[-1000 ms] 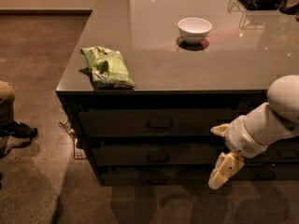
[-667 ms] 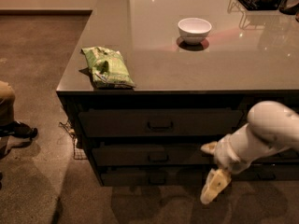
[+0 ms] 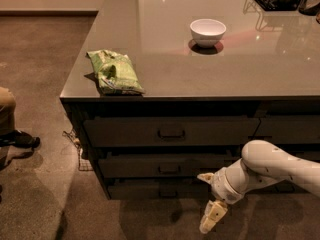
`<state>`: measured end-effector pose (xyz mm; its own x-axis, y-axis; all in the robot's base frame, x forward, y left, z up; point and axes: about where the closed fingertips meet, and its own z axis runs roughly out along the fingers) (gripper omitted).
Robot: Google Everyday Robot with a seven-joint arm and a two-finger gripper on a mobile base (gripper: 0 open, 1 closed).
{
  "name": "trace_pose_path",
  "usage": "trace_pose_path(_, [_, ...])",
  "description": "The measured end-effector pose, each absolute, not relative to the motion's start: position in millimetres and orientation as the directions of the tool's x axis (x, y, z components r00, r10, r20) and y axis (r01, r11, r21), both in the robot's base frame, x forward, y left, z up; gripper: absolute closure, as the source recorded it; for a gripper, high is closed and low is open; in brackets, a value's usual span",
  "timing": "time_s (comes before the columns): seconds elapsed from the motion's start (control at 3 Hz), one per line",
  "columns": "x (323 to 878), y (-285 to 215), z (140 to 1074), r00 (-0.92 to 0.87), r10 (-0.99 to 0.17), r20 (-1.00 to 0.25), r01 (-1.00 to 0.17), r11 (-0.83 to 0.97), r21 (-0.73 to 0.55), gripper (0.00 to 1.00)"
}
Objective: Open bottom drawer
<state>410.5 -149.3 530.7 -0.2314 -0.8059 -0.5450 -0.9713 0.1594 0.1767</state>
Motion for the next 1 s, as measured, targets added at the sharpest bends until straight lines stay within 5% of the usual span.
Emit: trace_pose_path(1.0, [412.9,-172.7,431.7,-0.302,-0.829,-0.471,-0.951,0.228,0.207,0.00])
